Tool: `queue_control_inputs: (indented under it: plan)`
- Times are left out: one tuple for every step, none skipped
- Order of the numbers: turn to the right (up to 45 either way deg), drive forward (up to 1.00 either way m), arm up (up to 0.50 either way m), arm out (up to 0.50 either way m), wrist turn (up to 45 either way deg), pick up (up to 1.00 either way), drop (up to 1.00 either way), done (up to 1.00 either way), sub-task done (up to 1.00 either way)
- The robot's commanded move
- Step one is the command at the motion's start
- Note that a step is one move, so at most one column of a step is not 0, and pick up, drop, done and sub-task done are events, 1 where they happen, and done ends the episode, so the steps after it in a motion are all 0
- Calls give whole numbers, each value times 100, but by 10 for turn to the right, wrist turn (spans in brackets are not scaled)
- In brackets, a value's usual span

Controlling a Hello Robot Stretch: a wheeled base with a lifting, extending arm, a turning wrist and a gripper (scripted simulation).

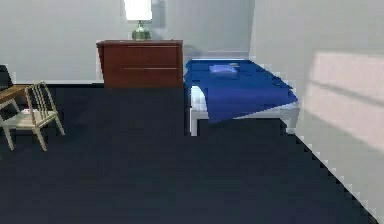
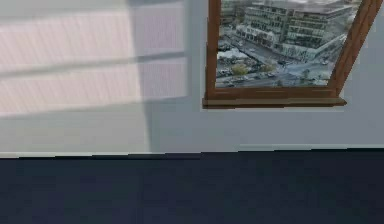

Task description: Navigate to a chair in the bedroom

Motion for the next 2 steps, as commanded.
queue_control_inputs:
  plan:
    - [0, 75, 0, 0, 0, 0, 0, 0, 0]
    - [-450, 0, 0, 0, 0, 0, 0, 0, 0]
